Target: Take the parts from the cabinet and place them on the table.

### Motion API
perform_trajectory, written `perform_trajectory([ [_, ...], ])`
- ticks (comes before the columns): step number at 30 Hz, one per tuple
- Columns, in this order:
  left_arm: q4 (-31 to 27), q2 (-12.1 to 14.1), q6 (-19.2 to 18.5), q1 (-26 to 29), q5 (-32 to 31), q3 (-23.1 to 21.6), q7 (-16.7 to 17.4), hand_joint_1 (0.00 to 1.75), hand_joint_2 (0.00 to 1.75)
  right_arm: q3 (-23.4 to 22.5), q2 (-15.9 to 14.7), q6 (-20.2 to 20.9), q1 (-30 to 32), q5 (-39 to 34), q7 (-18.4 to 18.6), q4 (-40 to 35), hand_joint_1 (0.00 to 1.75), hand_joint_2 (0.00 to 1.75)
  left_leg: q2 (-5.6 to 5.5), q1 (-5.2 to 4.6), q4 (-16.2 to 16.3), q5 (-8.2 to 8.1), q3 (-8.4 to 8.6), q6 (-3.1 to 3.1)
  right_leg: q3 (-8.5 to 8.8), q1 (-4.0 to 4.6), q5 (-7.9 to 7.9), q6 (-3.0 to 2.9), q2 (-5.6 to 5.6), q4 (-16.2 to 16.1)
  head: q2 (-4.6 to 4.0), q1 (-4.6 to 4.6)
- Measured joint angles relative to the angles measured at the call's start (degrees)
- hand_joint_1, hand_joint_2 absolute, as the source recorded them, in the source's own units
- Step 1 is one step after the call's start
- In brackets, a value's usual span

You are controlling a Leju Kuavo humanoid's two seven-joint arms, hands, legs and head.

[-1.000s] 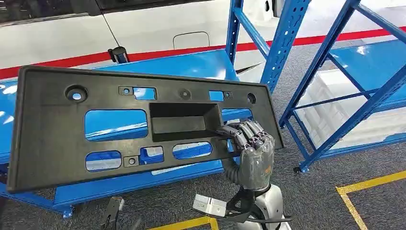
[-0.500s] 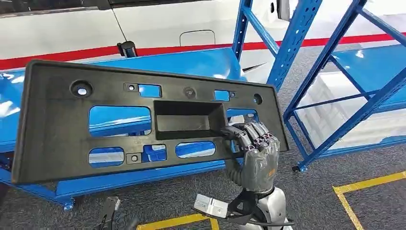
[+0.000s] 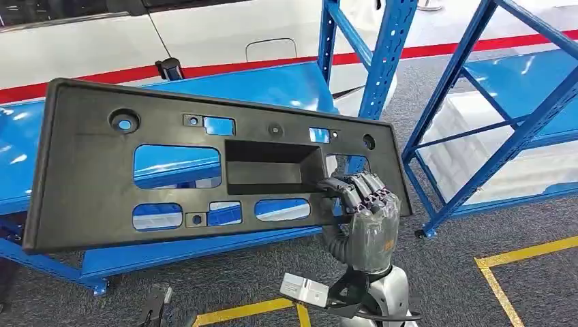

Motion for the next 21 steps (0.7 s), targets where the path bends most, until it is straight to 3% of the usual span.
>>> perform_trajectory([
  [1, 0.0, 0.1, 0.0, 0.2, -0.1, 0.1, 0.0, 0.0, 1.75, 0.0, 0.0, 0.0, 0.0, 0.1, 0.1, 0.0, 1.75, 1.75, 0.01, 0.01, 5.0, -2.21, -2.23, -0.17, -0.28, 0.17, 0.13, -0.18, -0.03, 0.0, 0.0, 0.0],
  [2, 0.0, 0.1, 0.0, 0.4, -0.2, 0.1, 0.0, 0.0, 1.75, 0.0, 0.0, 0.0, 0.0, 0.1, 0.2, 0.0, 1.75, 1.75, 0.01, 0.01, 8.0, -3.15, -3.51, -0.17, -0.47, 0.33, 0.24, -0.33, -0.02, 0.0, 0.0, 0.0],
  [3, 0.0, 0.2, -0.1, 0.7, -0.2, 0.3, -0.1, 0.0, 1.75, 0.0, 0.0, 0.0, 0.1, 0.2, 0.3, 0.0, 1.75, 1.75, 0.01, 0.0, 8.9, -2.97, -3.74, -0.07, -0.59, 0.46, 0.36, -0.47, -0.01, 0.0, 0.0, 0.0],
  [5, 0.0, 0.5, -0.3, 1.1, -0.5, 0.7, -0.4, 0.0, 1.75, 0.0, -0.1, 0.0, 0.3, 0.5, 0.7, 0.0, 1.75, 1.75, 0.01, -0.02, 3.4, 0.41, -0.43, 0.34, -0.59, 0.62, 0.37, -0.45, 0.05, 0.1, 0.0, 0.0],
  [6, -0.3, 0.7, -0.7, 1.3, -0.9, 1.0, -0.7, 0.0, 1.75, 0.0, -0.1, 0.0, 0.4, 0.7, 0.9, -0.1, 1.75, 1.75, 0.02, -0.07, -3.6, 3.38, 3.61, 0.83, -0.49, 0.77, 0.37, -0.44, 0.07, 0.2, 0.0, -0.02],
  [7, -0.6, 0.9, -0.9, 1.5, -1.0, 1.3, -0.9, 0.0, 1.75, 0.0, -0.1, 0.0, 0.4, 0.8, 1.1, -0.2, 1.75, 1.75, 0.01, -0.12, -8.4, 4.4, 6.3, 1.39, -0.45, 0.78, 0.38, -0.41, 0.05, 0.2, 0.0, 0.0],
  [8, -0.9, 1.1, -1.2, 1.6, -1.2, 1.5, -1.0, 0.0, 1.75, 0.0, -0.1, 0.0, 0.4, 1.0, 1.3, -0.3, 1.75, 1.75, 0.18, -0.43, -9.3, 3.96, 6.7, 1.37, -0.75, 1.55, 0.49, -0.13, 0.05, 0.4, 0.0, 0.02],
  [10, -1.5, 1.4, -1.6, 2.4, -1.7, 2.0, -1.4, 0.0, 1.75, 0.0, -0.3, 0.0, 0.5, 1.1, 1.6, -0.7, 1.75, 1.75, 0.1, -0.72, -9.2, 4.16, 6.34, 1.63, -0.91, 1.21, 0.69, 0.28, 0.01, 0.3, 0.0, 0.02],
  [11, -1.8, 1.7, -2.0, 2.9, -2.0, 2.4, -1.7, 0.0, 1.75, 0.0, -0.3, 0.0, 0.7, 1.1, 1.6, -0.7, 1.75, 1.75, 0.09, -0.84, -9.3, 4.32, 6.29, 1.91, -0.87, 1.12, 0.88, 0.79, 0.02, 0.0, 0.0, 0.0],
  [12, -2.1, 1.9, -2.3, 3.2, -2.0, 2.7, -1.8, 0.0, 1.75, 0.0, -0.4, 0.0, 0.8, 1.0, 1.6, -0.9, 1.75, 1.75, 0.15, -0.54, -10.2, 4.86, 6.46, 2.48, -0.96, 1.58, 0.93, 1.14, 0.03, 0.0, 0.0, 0.02],
  [13, -2.3, 2.0, -2.4, 3.5, -1.9, 3.0, -2.1, 0.0, 1.75, 0.0, -0.6, 0.0, 1.0, 0.7, 1.5, -1.0, 1.75, 1.75, 0.49, -0.28, -10.7, 5.34, 6.61, 2.76, -1.61, 1.24, 0.09, 1.2, -0.01, 1.0, 0.0, 0.0],
  [14, -2.6, 2.1, -2.4, 3.8, -1.6, 3.4, -2.4, 0.0, 1.75, 0.0, -0.7, 0.0, 0.9, 0.2, 1.3, -1.1, 1.75, 1.75, 0.41, -0.21, -10.9, 5.63, 6.48, 3.25, -2.8, 1.34, -1.66, 0.89, 0.07, 3.5, 0.0, 0.11],
  [16, -3.1, 2.2, -2.4, 4.7, -0.9, 4.8, -2.9, 0.0, 1.75, 0.0, -1.2, 0.0, 1.0, -0.9, 0.6, -1.1, 1.75, 1.75, 0.51, -0.26, -10.8, 5.83, 5.99, 3.34, -6.93, 1.1, -5.93, 0.57, 0.07, 12.9, 0.0, 0.26],
  [17, -3.4, 2.2, -2.4, 5.3, -0.8, 5.5, -3.0, 0.0, 1.75, 0.0, -1.4, 0.0, 1.0, -1.5, 0.2, -1.0, 1.75, 1.75, 0.6, -0.29, -10.8, 5.94, 5.73, 3.27, -8.57, 1.02, -7.31, 0.69, 0.07, 16.8, 0.0, 0.22],
  [18, -3.5, 2.2, -2.4, 5.8, -0.8, 6.1, -3.0, 0.0, 1.75, 0.1, -1.7, 0.0, 1.0, -2.1, -0.2, -0.9, 1.75, 1.75, 0.62, -0.3, -10.7, 6.05, 5.57, 3.19, -8.98, 0.92, -7.53, 1.12, 0.06, 18.3, 0.0, 0.24],
  [19, -3.8, 2.1, -2.4, 6.3, -0.7, 6.7, -3.0, 0.0, 1.75, 0.1, -1.9, 0.0, 0.9, -2.7, -0.4, -0.8, 1.75, 1.75, 0.62, -0.29, -10.7, 6.17, 5.47, 3.09, -7.67, 0.75, -6.8, 1.69, 0.06, 16.6, 0.0, 0.24],
  [20, -3.9, 2.1, -2.4, 6.5, -0.6, 7.2, -3.1, 0.0, 1.75, 0.1, -2.0, 0.0, 0.9, -3.1, -0.5, -0.7, 1.75, 1.75, 0.55, -0.23, -10.7, 6.26, 5.44, 2.96, -5.22, 0.59, -5.19, 2.34, 0.05, 12.5, 0.0, 0.24],
  [21, -4.0, 2.0, -2.4, 6.7, -0.5, 7.5, -3.1, 0.0, 1.75, 0.1, -2.1, 0.0, 0.8, -3.4, -0.7, -0.5, 1.75, 1.75, 0.39, -0.17, -10.5, 6.33, 5.43, 2.82, -1.84, 0.33, -3.04, 2.97, 0.04, 6.4, 0.0, 0.24],
])
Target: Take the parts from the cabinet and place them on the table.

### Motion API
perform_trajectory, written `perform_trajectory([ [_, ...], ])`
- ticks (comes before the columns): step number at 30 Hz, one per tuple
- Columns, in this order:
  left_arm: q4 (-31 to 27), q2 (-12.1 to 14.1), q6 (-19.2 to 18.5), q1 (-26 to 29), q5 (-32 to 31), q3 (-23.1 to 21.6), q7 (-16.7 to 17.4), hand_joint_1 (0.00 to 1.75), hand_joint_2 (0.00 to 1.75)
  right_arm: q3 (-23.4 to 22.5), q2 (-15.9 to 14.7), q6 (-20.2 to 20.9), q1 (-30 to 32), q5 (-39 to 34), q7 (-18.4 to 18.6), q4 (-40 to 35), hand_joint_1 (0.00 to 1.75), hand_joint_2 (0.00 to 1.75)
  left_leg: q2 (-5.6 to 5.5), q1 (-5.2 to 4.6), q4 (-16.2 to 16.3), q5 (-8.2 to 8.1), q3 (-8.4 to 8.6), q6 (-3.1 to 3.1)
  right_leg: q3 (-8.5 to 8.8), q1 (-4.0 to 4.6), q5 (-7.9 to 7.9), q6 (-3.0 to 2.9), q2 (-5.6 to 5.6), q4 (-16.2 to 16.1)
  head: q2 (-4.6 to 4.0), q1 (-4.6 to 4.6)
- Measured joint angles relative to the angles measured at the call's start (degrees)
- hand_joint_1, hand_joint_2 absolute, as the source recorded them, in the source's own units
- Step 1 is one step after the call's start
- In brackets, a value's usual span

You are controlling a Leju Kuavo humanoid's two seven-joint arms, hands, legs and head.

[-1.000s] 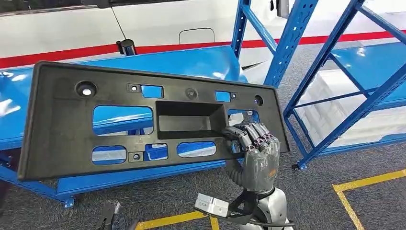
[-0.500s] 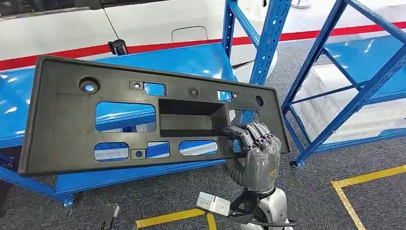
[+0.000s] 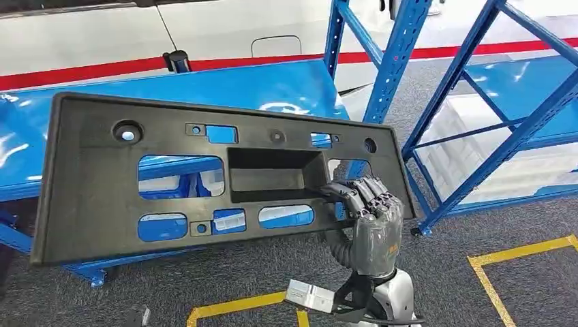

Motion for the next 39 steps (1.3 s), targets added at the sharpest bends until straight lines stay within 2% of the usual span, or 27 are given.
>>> perform_trajectory([
  [1, -0.3, 0.0, 0.0, 0.1, 0.1, 0.4, 0.0, 0.0, 1.75, 0.0, -0.1, 0.0, -0.1, -0.1, -0.1, 0.0, 1.75, 1.75, -0.09, 0.03, 0.2, 0.02, -0.02, -0.19, 3.06, -0.26, 1.58, 0.31, -0.01, -5.5, 0.0, 0.02],
  [3, -0.6, -0.1, 0.0, 0.2, 0.1, 1.1, -0.1, 0.0, 1.75, 0.1, -0.2, 0.0, -0.4, -0.2, -0.3, 0.1, 1.75, 1.75, -0.19, -0.33, 0.4, 0.15, -0.31, -1.04, 3.33, 0.21, 1.62, -0.78, 0.14, -7.0, 0.0, -0.02],
  [5, -0.8, -0.2, 0.0, 0.3, 0.1, 1.5, -0.1, 0.0, 1.75, 0.2, -0.4, 0.0, -0.5, -0.3, -0.4, 0.2, 1.75, 1.75, -0.21, -0.17, 0.1, 0.68, -0.49, -1.8, 3.0, 0.52, 1.93, -1.28, 0.16, -6.6, 0.0, -0.05],
  [7, -0.9, -0.1, 0.0, 0.6, 0.1, 1.8, -0.1, 0.0, 1.75, 0.2, -0.4, 0.0, -0.6, -0.3, -0.4, 0.2, 1.75, 1.75, -0.41, 0.21, 0.6, 0.07, -0.98, -2.37, 2.9, -0.47, 2.73, -2.4, 0.07, -7.0, 0.0, -0.07],
  [8, -1.0, -0.2, 0.0, 0.7, 0.1, 2.0, -0.2, 0.0, 1.75, 0.2, -0.4, 0.0, -0.6, -0.4, -0.4, 0.2, 1.75, 1.75, -0.37, 0.17, 2.5, -2.05, -1.8, -2.51, 2.65, -0.39, 3.02, -2.93, 0.03, -7.0, 0.0, -0.11],
  [10, -1.1, -0.3, 0.0, 0.9, 0.2, 2.3, -0.2, 0.0, 1.75, 0.2, -0.4, 0.0, -0.8, -0.7, -0.5, 0.4, 1.75, 1.75, -0.39, 0.19, 12.0, -7.73, -5.78, -2.94, 1.9, -0.17, 3.42, -3.47, -0.06, -7.0, 0.0, -0.24],
  [11, -1.1, -0.3, 0.0, 1.0, 0.2, 2.5, -0.2, 0.0, 1.75, 0.3, -0.4, 0.0, -0.8, -0.9, -0.6, 0.5, 1.75, 1.75, -0.38, 0.19, 16.3, -9.47, -7.51, -3.07, 1.56, -0.04, 3.61, -3.57, -0.05, -7.0, 0.0, -0.24],
  [12, -1.1, -0.3, 0.1, 1.2, 0.4, 2.7, -0.2, 0.0, 1.75, 0.4, -0.5, 0.0, -0.8, -1.2, -0.7, 0.7, 1.75, 1.75, -0.38, 0.19, 18.5, -9.9, -8.21, -3.11, 1.35, 0.04, 3.81, -3.61, -0.06, -6.9, 0.0, -0.26],
  [14, -1.1, -0.3, 0.2, 1.3, 0.5, 3.1, -0.2, 0.0, 1.75, 0.5, -0.5, 0.0, -1.0, -1.6, -0.8, 1.1, 1.75, 1.75, -0.37, 0.19, 14.7, -7.16, -5.48, -2.89, 1.23, 0.08, 3.91, -3.47, -0.05, -6.8, 0.0, -0.24],
  [16, -1.2, -0.3, 0.2, 1.2, 0.7, 3.5, -0.2, 0.0, 1.75, 0.5, -0.5, 0.0, -1.4, -1.9, -1.1, 1.5, 1.75, 1.75, -0.37, 0.2, 4.7, -2.89, 0.58, -2.51, 1.24, 0.09, 3.95, -3.35, -0.04, -6.6, 0.0, -0.24],
  [17, -1.2, -0.3, 0.2, 1.1, 0.7, 3.7, -0.3, 0.0, 1.75, 0.6, -0.4, 0.0, -1.7, -2.1, -1.4, 1.6, 1.75, 1.75, -0.5, 0.17, 1.0, -3.12, 2.46, -2.15, 1.17, 0.24, 4.1, -3.08, -0.02, -6.6, 0.0, -0.22],
  [18, -1.3, -0.4, 0.2, 1.0, 0.7, 3.9, -0.4, 0.0, 1.75, 0.6, -0.4, 0.0, -1.9, -2.1, -1.6, 1.7, 1.75, 1.75, -0.44, -0.13, 0.5, -2.87, 2.49, -1.92, 0.78, 0.83, 4.23, -2.85, -0.02, -6.3, 0.0, -0.2],
  [21, -1.3, -0.5, 0.2, 1.0, 0.5, 4.3, -0.5, 0.0, 1.75, 0.6, -0.3, 0.0, -2.1, -2.1, -1.7, 2.0, 1.75, 1.75, -0.43, -0.59, 0.6, -2.14, 1.72, -0.83, 0.38, 0.46, 5.13, -1.5, -0.03, -6.8, 0.0, -0.22],
  [22, -1.3, -0.8, 0.2, 0.9, 0.2, 4.3, -0.5, 0.0, 1.75, 0.5, -0.4, 0.0, -2.2, -2.0, -1.7, 2.0, 1.75, 1.75, -0.21, 0.16, -0.2, -1.37, 1.65, -0.04, -0.09, 0.91, 4.77, -1.23, -0.02, -6.4, 0.0, -0.18],
  [23, -1.4, -0.8, 0.2, 0.8, 0.1, 4.3, -0.5, 0.0, 1.75, 0.5, -0.3, 0.0, -2.2, -1.8, -1.7, 2.0, 1.75, 1.75, -0.15, -0.11, -0.4, -0.95, 1.4, 0.17, -1.02, 0.64, 3.33, -1.37, 0.06, -5.0, 0.0, -0.15],
  [25, -1.5, -0.8, 0.0, 0.6, -0.3, 4.4, -0.6, 0.0, 1.75, 0.5, -0.3, 0.0, -2.3, -1.5, -1.7, 2.0, 1.75, 1.75, -0.04, -0.16, -0.3, -0.27, 0.43, 0.92, -4.06, 0.43, -1.69, -2.21, 0.08, 3.0, 0.0, -0.07],
  [26, -1.5, -0.8, -0.1, 0.6, -0.4, 4.5, -0.6, 0.0, 1.75, 0.5, -0.3, 0.0, -2.3, -1.5, -1.7, 2.1, 1.75, 1.75, 0.0, -0.21, -0.3, 0.11, -0.17, 0.96, -5.93, 0.37, -3.99, -2.23, 0.08, 8.1, 0.0, -0.07],
  [27, -1.5, -0.9, -0.2, 0.6, -0.4, 4.7, -0.6, 0.0, 1.75, 0.5, -0.3, 0.0, -2.3, -1.4, -1.7, 2.1, 1.75, 1.75, 0.04, -0.21, -0.3, 0.47, -0.68, 0.92, -6.8, 0.34, -5.01, -1.93, 0.08, 11.3, 0.0, -0.04],
  [28, -1.5, -0.9, -0.3, 0.6, -0.5, 4.8, -0.6, 0.0, 1.75, 0.4, -0.3, 0.0, -2.2, -1.4, -1.7, 2.2, 1.75, 1.75, 0.04, -0.22, -0.2, 0.83, -1.16, 0.82, -6.27, 0.3, -4.87, -1.47, 0.07, 11.5, 0.0, -0.07],
  [29, -1.5, -0.9, -0.4, 0.6, -0.5, 4.8, -0.6, 0.0, 1.75, 0.4, -0.3, 0.0, -2.2, -1.4, -1.7, 2.2, 1.75, 1.75, 0.04, -0.22, -0.2, 1.15, -1.53, 0.66, -4.3, 0.28, -3.96, -0.91, 0.07, 9.0, 0.0, -0.07],
  [31, -1.5, -1.0, -0.5, 0.5, -0.5, 4.9, -0.6, 0.0, 1.75, 0.4, -0.2, 0.0, -2.2, -1.2, -1.7, 2.2, 1.75, 1.75, -0.03, -0.21, -0.2, 1.75, -2.03, 0.3, 2.53, 0.21, -0.91, -0.12, 0.03, -1.6, 0.0, -0.07],
  [32, -1.5, -1.0, -0.5, 0.5, -0.6, 4.9, -0.6, 0.0, 1.75, 0.4, -0.1, 0.0, -2.2, -1.2, -1.8, 2.1, 1.75, 1.75, -0.02, -0.18, -0.2, 2.07, -2.16, 0.01, 6.13, 0.27, -0.22, -0.42, 0.03, -7.3, 0.0, -0.04],
  [33, -1.5, -1.1, -0.5, 0.4, -0.6, 4.9, -0.7, 0.0, 1.75, 0.4, -0.1, 0.0, -2.3, -1.2, -1.8, 2.2, 1.75, 1.75, -0.04, -0.35, -0.2, 2.43, -2.44, -0.46, 7.0, 0.93, 0.02, -0.82, 0.1, -8.7, 0.0, -0.13],
  [36, -1.5, -1.2, -0.5, 0.4, -0.9, 4.9, -0.7, 0.0, 1.75, 0.3, 0.1, 0.0, -2.1, -1.2, -1.9, 2.1, 1.75, 1.75, -0.02, -0.25, -0.9, 3.58, -2.36, -1.46, 5.44, 1.1, 0.86, -1.43, 0.17, -8.6, 0.0, -0.09],
  [37, -1.5, -1.2, -0.6, 0.4, -0.9, 4.9, -0.7, 0.0, 1.75, 0.3, 0.2, 0.0, -2.1, -1.2, -1.9, 2.1, 1.75, 1.75, -0.13, -0.43, -1.0, 3.91, -2.54, -1.89, 5.24, 0.44, 1.55, -2.08, 0.13, -9.4, 0.0, -0.09],
  [38, -1.5, -1.1, -0.6, 0.3, -1.0, 5.0, -0.7, 0.0, 1.75, 0.3, 0.3, 0.0, -2.2, -1.2, -2.0, 2.1, 1.75, 1.75, -0.34, -0.11, -0.2, 2.29, -3.15, -2.04, 5.71, -0.3, 2.03, -2.41, -0.05, -9.4, 0.0, -0.24],
  [39, -1.5, -1.2, -0.6, 0.4, -1.0, 5.0, -0.7, 0.0, 1.75, 0.2, 0.5, 0.0, -2.2, -1.2, -2.2, 2.1, 1.75, 1.75, -0.34, -0.03, 2.7, -1.11, -4.06, -2.16, 5.25, -0.31, 2.54, -3.13, -0.03, -9.4, 0.0, -0.33],
])
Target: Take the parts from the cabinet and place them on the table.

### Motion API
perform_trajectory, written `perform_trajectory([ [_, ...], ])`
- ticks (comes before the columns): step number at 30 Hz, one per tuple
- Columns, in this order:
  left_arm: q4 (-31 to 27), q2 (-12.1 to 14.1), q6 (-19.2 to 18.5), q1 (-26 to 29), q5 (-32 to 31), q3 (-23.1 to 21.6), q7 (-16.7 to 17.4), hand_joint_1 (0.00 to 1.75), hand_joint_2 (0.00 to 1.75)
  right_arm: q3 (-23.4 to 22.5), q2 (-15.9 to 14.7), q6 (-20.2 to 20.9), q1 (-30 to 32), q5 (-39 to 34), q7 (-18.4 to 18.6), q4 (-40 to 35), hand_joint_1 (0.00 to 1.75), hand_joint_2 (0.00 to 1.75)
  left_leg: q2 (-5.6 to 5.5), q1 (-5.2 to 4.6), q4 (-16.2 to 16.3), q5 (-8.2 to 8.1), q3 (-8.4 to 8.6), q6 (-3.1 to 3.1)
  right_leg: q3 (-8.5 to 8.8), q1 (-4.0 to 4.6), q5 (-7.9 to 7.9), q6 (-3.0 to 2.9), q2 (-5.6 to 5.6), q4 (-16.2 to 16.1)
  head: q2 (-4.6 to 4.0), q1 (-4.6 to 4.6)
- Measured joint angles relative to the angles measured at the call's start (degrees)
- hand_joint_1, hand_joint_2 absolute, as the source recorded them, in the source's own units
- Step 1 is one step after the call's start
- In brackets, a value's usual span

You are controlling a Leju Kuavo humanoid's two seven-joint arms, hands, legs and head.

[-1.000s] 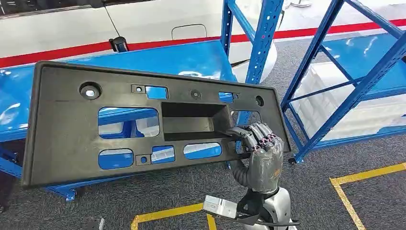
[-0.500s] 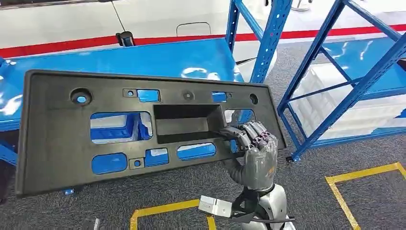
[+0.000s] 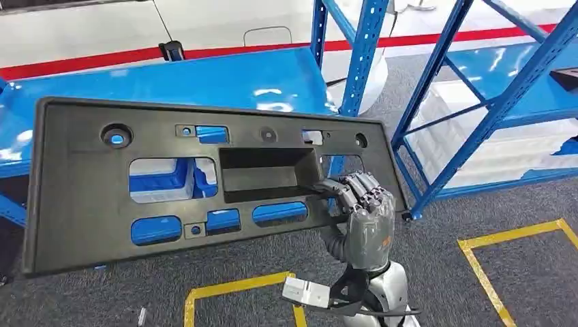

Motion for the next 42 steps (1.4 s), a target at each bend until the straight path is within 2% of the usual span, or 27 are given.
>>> perform_trajectory([
  [2, 0.0, 0.0, 0.0, 0.0, -0.1, 0.2, 0.0, 0.0, 1.75, 0.0, 0.1, 0.0, 0.1, 0.0, -0.2, 0.0, 1.75, 1.75, -0.05, 0.15, 9.4, -5.86, -3.15, -0.52, -1.06, 0.07, 0.7, -0.3, -0.14, 0.1, 0.0, -0.13],
  [4, 0.0, 0.0, 0.0, 0.1, -0.1, 0.3, 0.0, 0.0, 1.75, -0.1, 0.2, 0.0, 0.2, -0.1, -0.3, 0.0, 1.75, 1.75, -0.04, 0.34, 14.8, -7.39, -4.15, -1.04, -2.06, 0.02, 1.25, -0.12, -0.16, 0.3, 0.0, -0.17],
  [6, 0.0, 0.0, 0.0, 0.1, -0.1, 0.3, 0.0, 0.0, 1.75, -0.2, 0.2, 0.0, 0.4, -0.1, -0.4, 0.0, 1.75, 1.75, 0.01, 0.78, 9.6, -4.36, -0.08, -1.32, -2.49, -0.26, 1.48, 0.26, -0.15, 0.6, 0.0, -0.17],
  [8, 0.0, 0.0, 0.0, 0.1, -0.1, 0.3, 0.0, 0.0, 1.75, -0.2, 0.2, 0.0, 0.4, -0.2, -0.4, 0.0, 1.75, 1.75, 0.03, 1.35, -0.9, -0.94, 6.55, -1.85, -2.77, -0.47, 1.49, 0.4, -0.14, 1.2, 0.0, -0.17],
  [9, 0.0, -0.1, 0.0, 0.0, -0.2, 0.3, 0.0, 0.0, 1.75, -0.2, 0.2, 0.0, 0.3, -0.2, -0.4, 0.0, 1.75, 1.75, -0.34, 0.81, -2.4, -1.79, 7.65, -1.97, -3.45, 0.2, 1.66, 0.9, -0.07, 1.5, 0.0, -0.37],
  [10, -0.1, 0.0, 0.0, -0.1, -0.2, 0.3, 0.0, 0.0, 1.75, -0.2, 0.2, 0.0, 0.3, -0.2, -0.4, 0.0, 1.75, 1.75, -0.58, 0.79, -2.7, -1.59, 7.43, -1.5, -3.6, 0.17, 1.8, 1.18, -0.09, 1.6, 0.0, -0.26],
  [16, -0.1, 0.0, 0.0, 0.0, -0.2, 0.3, 0.0, 0.0, 1.75, -0.2, 0.3, 0.0, 0.4, -0.2, -0.4, 0.0, 1.75, 1.75, -0.46, 0.78, -2.4, -1.68, 7.03, -1.27, -3.71, 0.2, 2.01, 1.51, -0.01, 1.7, 0.0, -0.04],
  [17, -0.1, 0.0, 0.0, 0.0, -0.2, 0.3, 0.0, 0.0, 1.75, -0.2, 0.3, 0.0, 0.4, -0.2, -0.5, 0.0, 1.75, 1.75, -0.38, 0.23, -2.6, -1.22, 6.5, -0.14, -4.07, 0.47, 2.67, 2.57, 0.06, 1.4, 0.0, -0.07],
  [18, -0.1, 0.0, 0.0, -0.4, -0.2, 0.4, 0.0, 0.0, 1.75, -0.2, 0.3, 0.0, 0.3, -0.2, -0.5, 0.0, 1.75, 1.75, 0.02, -0.05, -3.2, 0.4, 4.79, 2.56, -9.77, 0.01, -5.31, 1.69, 0.04, 14.4, 0.0, 0.02],
  [20, -0.1, 0.0, 0.0, -0.3, -0.2, 0.5, 0.0, 0.0, 1.75, -0.2, 0.3, 0.0, 0.4, -0.2, -0.5, 0.0, 1.75, 1.75, 0.14, -0.47, -3.0, 1.13, 3.67, 2.96, -11.58, 0.19, -7.37, 1.98, 0.05, 20.7, 0.0, 0.02],
  [21, -0.1, 0.0, 0.0, -0.3, -0.2, 0.5, 0.0, 0.0, 1.75, -0.2, 0.3, 0.0, 0.4, -0.2, -0.5, 0.0, 1.75, 1.75, 0.14, -0.74, -3.0, 1.5, 3.22, 3.02, -10.46, 0.26, -6.76, 2.26, 0.05, 19.8, 0.0, 0.0],
  [23, -0.1, 0.0, 0.0, -0.3, -0.2, 0.5, 0.0, 0.0, 1.75, -0.2, 0.3, 0.0, 0.4, -0.2, -0.5, 0.0, 1.75, 1.75, 0.04, -1.25, -2.9, 2.26, 2.47, 3.03, -4.35, 0.66, -3.56, 2.51, 0.05, 10.7, 0.0, 0.0],
  [24, -0.1, 0.0, 0.0, -0.3, -0.2, 0.5, 0.0, 0.0, 1.75, -0.2, 0.3, 0.0, 0.3, -0.2, -0.5, 0.0, 1.75, 1.75, -0.03, -1.37, -2.9, 2.64, 2.23, 3.0, -0.54, 1.04, -2.39, 2.02, 0.05, 4.8, 0.0, 0.02],
  [25, -0.1, -0.2, 0.0, -0.3, -0.2, 0.5, 0.0, 0.0, 1.75, -0.2, 0.3, 0.0, 0.3, -0.2, -0.6, -0.1, 1.75, 1.75, -0.04, -1.52, -2.9, 3.02, 2.01, 2.76, 1.6, 1.53, -3.48, 0.85, -0.05, 0.4, 0.0, -0.04],
  [26, -0.1, -0.2, 0.0, -0.3, -0.2, 0.5, 0.0, 0.0, 1.75, -0.2, 0.4, 0.0, 0.4, -0.3, -0.7, -0.1, 1.75, 1.75, 0.01, -1.47, -3.2, 3.55, 1.9, 2.39, 1.84, 1.76, -2.45, 1.22, -0.26, 0.8, 0.0, -0.04],
  [28, -0.1, -0.2, 0.0, -0.3, -0.2, 0.5, 0.0, 0.0, 1.75, -0.2, 0.4, 0.0, 0.3, -0.5, -0.9, 0.0, 1.75, 1.75, 0.15, -1.27, -3.2, 4.23, 1.81, 1.71, 0.71, 1.95, -2.14, 0.91, -0.03, 0.6, 0.0, 0.04],
  [29, -0.1, -0.2, 0.0, -0.3, -0.2, 0.5, 0.0, 0.0, 1.75, -0.2, 0.5, 0.0, 0.4, -0.5, -1.0, -0.1, 1.75, 1.75, 0.13, -1.36, -3.5, 4.69, 1.79, 1.26, 0.54, 1.89, -1.57, 0.3, -0.03, 0.1, 0.0, 0.13],
  [30, -0.1, 0.0, 0.0, -0.3, -0.2, 0.7, 0.0, 0.0, 1.75, -0.2, 0.5, 0.0, 0.3, -0.6, -1.0, 0.0, 1.75, 1.75, -0.06, -1.1, -3.0, 4.4, 1.18, 1.08, 0.61, 0.11, -0.55, -0.1, -0.17, -0.5, 0.0, 0.0],
  [32, -0.1, 0.0, 0.0, -0.2, -0.2, 0.7, 0.0, 0.0, 1.75, -0.2, 0.7, 0.0, 0.3, -0.7, -1.2, 0.0, 1.75, 1.75, -0.12, -0.97, 1.6, -2.12, -0.64, 0.38, -0.52, 0.51, 0.73, -1.18, -0.31, -0.5, 0.0, -0.22],
  [33, -0.1, 0.0, 0.0, -0.1, -0.2, 0.8, 0.0, 0.0, 1.75, -0.2, 0.8, 0.0, 0.4, -0.9, -1.3, 0.0, 1.75, 1.75, -0.12, -0.7, 6.1, -5.5, -1.86, -0.03, -1.23, 0.58, 1.3, -1.09, -0.35, -0.4, 0.0, -0.17],
  [34, -0.1, 0.1, 0.0, -0.1, -0.2, 0.9, 0.0, 0.0, 1.75, -0.3, 0.8, 0.0, 0.4, -0.9, -1.4, 0.0, 1.75, 1.75, -0.11, -0.53, 10.7, -7.84, -3.08, -0.46, -2.03, 0.66, 1.86, -1.05, -0.37, -0.3, 0.0, -0.22],
  [35, -0.1, 0.1, 0.0, 0.0, -0.4, 1.0, 0.0, 0.0, 1.75, -0.3, 0.8, 0.0, 0.4, -1.0, -1.5, 0.0, 1.75, 1.75, -0.09, -0.34, 14.0, -8.38, -3.65, -0.83, -2.91, 0.66, 2.37, -0.9, -0.41, -0.1, 0.0, -0.22],
  [37, -0.1, 0.1, 0.0, 0.1, -0.5, 1.3, 0.0, 0.0, 1.75, -0.3, 0.8, 0.0, 0.4, -1.0, -1.7, 0.0, 1.75, 1.75, -0.04, 0.24, 13.1, -5.6, -1.38, -1.36, -4.6, 0.49, 3.06, -0.47, -0.42, 0.6, 0.0, -0.24],
  [39, -0.1, 0.2, 0.0, 0.0, -0.6, 1.4, 0.0, 0.0, 1.75, -0.4, 0.8, 0.0, 0.5, -1.1, -1.8, 0.0, 1.75, 1.75, -0.01, 0.79, 5.3, -2.55, 4.55, -1.79, -6.14, 0.27, 3.51, 0.07, -0.39, 1.7, 0.0, -0.24],
  [40, -0.2, 0.2, 0.0, -0.2, -0.6, 1.4, 0.0, 0.0, 1.75, -0.4, 0.9, 0.0, 0.5, -1.1, -1.9, 0.0, 1.75, 1.75, -0.13, 1.04, -0.5, -3.96, 8.59, -1.88, -6.78, 0.42, 3.64, 0.31, -0.38, 2.6, 0.0, -0.26],
  [41, -0.2, 0.2, 0.0, -0.3, -0.6, 1.4, 0.0, 0.0, 1.75, -0.4, 0.9, 0.0, 0.5, -1.2, -1.9, 0.0, 1.75, 1.75, -0.28, 0.56, -2.5, -4.61, 9.77, -1.44, -7.21, 0.67, 3.82, 0.61, -0.44, 3.0, 0.0, -0.22],
  [42, -0.2, 0.2, 0.0, -0.2, -0.6, 1.4, -0.1, 0.0, 1.75, -0.4, 0.9, 0.0, 0.5, -1.2, -1.9, 0.0, 1.75, 1.75, -0.37, 0.46, -2.0, -4.4, 9.17, -0.95, -7.15, 0.71, 4.16, 1.12, -0.49, 2.9, 0.0, 0.13],
])
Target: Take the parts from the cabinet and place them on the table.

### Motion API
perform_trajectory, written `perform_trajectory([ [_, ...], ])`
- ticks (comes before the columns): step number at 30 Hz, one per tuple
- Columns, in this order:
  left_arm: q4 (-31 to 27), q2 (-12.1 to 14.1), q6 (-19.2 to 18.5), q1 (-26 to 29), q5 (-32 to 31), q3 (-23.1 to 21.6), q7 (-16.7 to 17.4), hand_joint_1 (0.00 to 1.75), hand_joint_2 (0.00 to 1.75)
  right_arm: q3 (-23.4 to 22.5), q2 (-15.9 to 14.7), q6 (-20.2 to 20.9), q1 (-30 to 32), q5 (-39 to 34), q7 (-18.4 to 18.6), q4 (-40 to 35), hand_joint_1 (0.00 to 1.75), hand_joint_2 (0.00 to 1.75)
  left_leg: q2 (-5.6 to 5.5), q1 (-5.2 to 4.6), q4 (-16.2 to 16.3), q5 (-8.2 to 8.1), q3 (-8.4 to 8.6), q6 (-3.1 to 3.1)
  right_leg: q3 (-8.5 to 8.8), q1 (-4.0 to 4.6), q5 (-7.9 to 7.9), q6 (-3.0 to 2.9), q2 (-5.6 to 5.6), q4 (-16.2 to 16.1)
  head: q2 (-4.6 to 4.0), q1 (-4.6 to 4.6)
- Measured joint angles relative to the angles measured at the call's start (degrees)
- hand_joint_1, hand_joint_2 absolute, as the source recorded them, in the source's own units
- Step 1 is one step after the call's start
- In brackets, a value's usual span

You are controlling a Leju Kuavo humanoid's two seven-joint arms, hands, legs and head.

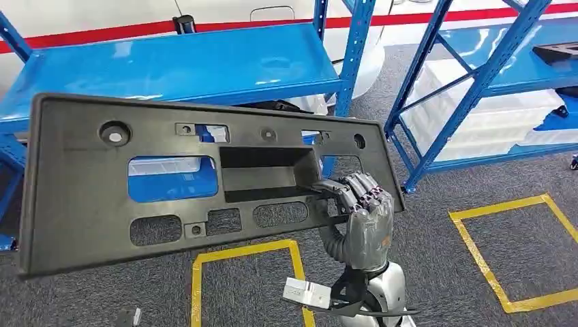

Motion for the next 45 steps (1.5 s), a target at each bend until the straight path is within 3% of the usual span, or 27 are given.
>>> perform_trajectory([
  [2, 0.0, 0.0, 0.0, 0.1, 0.0, 0.1, 0.0, 0.0, 1.75, 0.0, 0.1, 0.0, 0.0, 0.0, -0.1, 0.0, 1.75, 1.75, 0.07, -0.51, 0.1, 0.43, -0.38, 1.16, -0.04, -0.04, 0.83, 1.17, 0.03, -0.3, 0.0, -0.04],
  [3, 0.0, -0.1, 0.0, 0.1, 0.0, 0.1, -0.1, 0.0, 1.75, 0.0, 0.0, 0.0, 0.2, 0.0, -0.2, 0.0, 1.75, 1.75, 0.34, -0.12, -0.7, 1.35, -1.07, 2.34, -0.58, 0.36, 0.9, 1.64, 0.11, -0.1, 0.0, -0.09],
  [4, 0.0, -0.2, -0.1, 0.0, 0.0, 0.2, -0.1, 0.0, 1.75, 0.0, 0.0, 0.0, 0.3, -0.2, -0.2, 0.0, 1.75, 1.75, 0.63, -0.25, -0.7, 1.91, -1.53, 2.95, -1.45, -0.24, -0.65, 1.34, 0.24, 1.1, 0.0, -0.11],
  [6, 0.0, 0.0, 0.0, 0.1, 0.0, 0.2, -0.2, 0.0, 1.75, 0.0, -0.1, 0.0, 0.3, -0.4, -0.3, 0.0, 1.75, 1.75, 0.72, -0.23, -0.7, 3.05, -3.06, 3.72, -4.16, -0.27, -6.91, 0.23, 0.37, 8.8, 0.0, -0.04],
  [8, 0.0, 0.0, -0.1, 0.2, 0.0, 0.2, -0.2, 0.0, 1.75, 0.0, -0.3, 0.0, 0.5, -0.4, -0.3, 0.0, 1.75, 1.75, 0.81, -0.3, -0.6, 4.22, -4.68, 3.66, -6.03, -0.4, -10.46, 0.48, 0.38, 16.9, 0.0, -0.04],
  [9, 0.0, 0.0, -0.1, 0.3, 0.0, 0.2, -0.2, 0.0, 1.75, 0.0, -0.4, 0.0, 0.6, -0.4, -0.3, 0.0, 1.75, 1.75, 0.87, -0.3, -0.6, 4.81, -4.96, 3.55, -5.65, -0.43, -10.19, 1.01, 0.38, 18.4, 0.0, -0.04],
  [10, 0.0, 0.0, -0.1, 0.4, 0.0, 0.2, -0.2, 0.0, 1.75, 0.0, -0.4, 0.0, 0.5, -0.4, -0.3, 0.0, 1.75, 1.75, 0.95, -0.26, -0.6, 5.5, -5.96, 3.34, -3.84, -0.54, -8.77, 1.93, 0.38, 17.3, 0.0, -0.02],
  [12, 0.0, 0.0, -0.1, 0.5, 0.0, 0.2, -0.2, 0.0, 1.75, 0.0, -0.5, 0.0, 0.5, -0.5, -0.3, 0.0, 1.75, 1.75, 0.95, -0.07, -0.5, 6.56, -7.25, 2.8, 2.26, -0.8, -5.65, 3.12, 0.37, 9.4, 0.0, -0.04],
  [13, 0.0, 0.0, -0.1, 0.5, 0.0, 0.2, -0.2, 0.0, 1.75, 0.0, -0.5, 0.0, 0.5, -0.5, -0.4, 0.0, 1.75, 1.75, 0.92, -0.06, -0.3, 7.02, -7.58, 2.4, 6.29, -1.0, -5.52, 3.04, 0.38, 3.6, 0.0, -0.04],
  [14, 0.0, 0.0, -0.1, 0.5, 0.0, 0.2, -0.2, 0.0, 1.75, 0.0, -0.5, 0.0, 0.4, -0.7, -0.4, 0.0, 1.75, 1.75, 0.93, -0.37, -0.2, 7.36, -7.95, 1.95, 9.17, -0.86, -7.03, 2.54, 0.5, -0.6, 0.0, -0.02],
  [15, 0.0, 0.0, -0.1, 0.5, 0.0, 0.3, -0.2, 0.0, 1.75, 0.0, -0.5, 0.0, 0.4, -0.9, -0.5, 0.0, 1.75, 1.75, 0.97, -0.33, -0.3, 7.91, -8.06, 1.56, 9.29, 0.01, -7.56, 2.11, 0.75, -1.9, 0.0, -0.18],
  [18, 0.0, 0.0, -0.1, 0.8, 0.0, 0.4, -0.2, 0.0, 1.75, 0.0, -0.6, 0.0, 0.5, -1.5, -0.7, 0.0, 1.75, 1.75, 0.92, -0.15, -0.5, 9.05, -8.24, 0.53, 7.85, -0.14, -6.77, 0.75, 0.67, -1.5, 0.0, -0.09],
  [19, 0.0, 0.1, -0.1, 0.8, 0.0, 0.4, -0.3, 0.0, 1.75, 0.0, -0.6, 0.0, 0.4, -1.6, -0.7, 0.0, 1.75, 1.75, 0.8, 0.17, 0.2, 7.51, -8.83, 0.36, 7.71, -0.92, -6.24, -0.05, 0.45, -1.5, 0.0, -0.33],
  [21, 0.0, 0.1, -0.1, 0.9, 0.0, 0.5, -0.3, 0.0, 1.75, -0.1, -0.6, 0.0, 0.4, -1.7, -0.8, 0.1, 1.75, 1.75, 0.74, 0.16, 6.4, 0.82, -10.8, 0.22, 7.02, -0.51, -5.23, -1.6, 0.33, -1.4, 0.0, -0.35],
  [23, 0.0, 0.2, -0.1, 1.0, 0.0, 0.5, -0.3, 0.0, 1.75, -0.1, -0.6, 0.0, 0.4, -1.7, -0.9, 0.2, 1.75, 1.75, 0.56, 0.16, 14.5, -3.56, -12.96, -0.01, 5.54, 0.06, -4.21, -1.99, 0.2, -1.1, 0.0, -0.35],
  [25, 0.0, 0.2, -0.1, 1.0, 0.0, 0.8, -0.3, 0.0, 1.75, -0.1, -0.7, 0.0, 0.5, -1.9, -1.0, 0.3, 1.75, 1.75, 0.56, 0.15, 16.1, -2.15, -12.02, 0.12, 3.9, 0.46, -3.6, -1.96, 0.23, -0.4, 0.0, -0.35],
  [27, 0.0, 0.2, -0.1, 1.0, 0.0, 0.8, -0.3, 0.0, 1.75, -0.1, -0.7, 0.0, 0.5, -2.2, -1.2, 0.3, 1.75, 1.75, 0.56, 0.06, 8.5, 1.48, -6.29, 0.72, 2.64, 0.67, -3.19, -1.72, 0.25, 0.4, 0.0, -0.37],
  [28, 0.0, 0.2, -0.1, 0.9, 0.1, 0.8, -0.3, 0.0, 1.75, -0.1, -0.7, 0.0, 0.4, -2.3, -1.2, 0.3, 1.75, 1.75, 0.47, -0.11, 3.7, 1.75, -2.99, 1.23, 2.32, 0.68, -3.08, -1.57, 0.27, 0.9, 0.0, -0.37],
  [29, 0.0, 0.4, -0.2, 0.8, 0.1, 0.8, -0.3, 0.0, 1.75, -0.1, -0.6, 0.0, 0.5, -2.3, -1.2, 0.3, 1.75, 1.75, 0.4, -0.38, 1.2, 0.02, -1.43, 1.7, 1.93, 0.83, -2.85, -1.2, 0.21, 1.0, 0.0, -0.35],
  [32, 0.0, 0.5, -0.1, 0.9, 0.2, 1.0, -0.4, 0.0, 1.75, 0.0, -0.6, 0.0, 0.2, -2.3, -1.2, 0.4, 1.75, 1.75, 0.4, -1.19, 1.1, 1.26, -2.05, 2.46, 1.87, 0.52, -1.89, -0.08, 0.03, 0.9, 0.0, -0.31],
  [34, 0.0, 0.4, -0.1, 0.8, 0.3, 1.2, -0.4, 0.0, 1.75, 0.0, -0.7, 0.0, 0.2, -2.3, -1.2, 0.4, 1.75, 1.75, 0.88, -0.42, -0.4, 2.97, -2.28, 3.5, 1.12, 0.76, -1.94, 0.54, 0.01, 1.1, 0.0, -0.26],
  [37, 0.0, 0.4, -0.1, 0.8, 0.4, 1.4, -0.5, 0.0, 1.75, 0.0, -0.9, 0.0, 0.1, -2.3, -1.2, 0.4, 1.75, 1.75, 0.93, -0.46, -0.6, 4.92, -4.66, 4.12, -3.01, 0.39, -9.53, -0.32, 0.45, 11.1, 0.0, -0.22],
  [39, 0.0, 0.3, -0.1, 0.9, 0.4, 1.4, -0.5, 0.0, 1.75, 0.0, -1.0, 0.0, 0.1, -2.4, -1.2, 0.5, 1.75, 1.75, 1.01, -0.45, -0.6, 6.11, -6.35, 3.89, -4.73, -0.12, -11.92, 0.41, 0.45, 18.1, 0.0, -0.24],
  [41, 0.0, 0.3, -0.1, 1.0, 0.4, 1.4, -0.5, 0.0, 1.75, 0.0, -1.1, 0.0, 0.1, -2.4, -1.1, 0.5, 1.75, 1.75, 1.06, -0.29, -0.5, 7.21, -7.78, 3.43, -1.66, -0.62, -9.7, 2.01, 0.44, 15.3, 0.0, -0.26],
  [43, 0.0, 0.2, -0.1, 1.0, 0.4, 1.5, -0.5, 0.0, 1.75, 0.0, -1.1, 0.0, 0.1, -2.4, -1.1, 0.5, 1.75, 1.75, 0.99, -0.03, -0.4, 8.3, -8.88, 2.75, 5.6, -1.14, -6.99, 3.16, 0.41, 4.9, 0.0, -0.24],
  [44, 0.0, 0.3, -0.1, 1.0, 0.4, 1.6, -0.5, 0.0, 1.75, 0.1, -1.1, 0.0, 0.0, -2.4, -1.1, 0.5, 1.75, 1.75, 0.91, -0.3, -0.3, 8.71, -9.16, 2.23, 9.09, -1.22, -8.07, 2.87, 0.48, -0.3, 0.0, -0.2],
  [45, 0.0, 0.3, -0.1, 1.0, 0.4, 1.6, -0.5, 0.0, 1.75, 0.1, -1.1, 0.0, 0.0, -2.4, -1.1, 0.5, 1.75, 1.75, 0.87, -0.3, -0.4, 9.31, -9.3, 1.85, 9.79, -0.4, -7.94, 2.26, 1.04, -0.8, 0.0, -0.35],
])
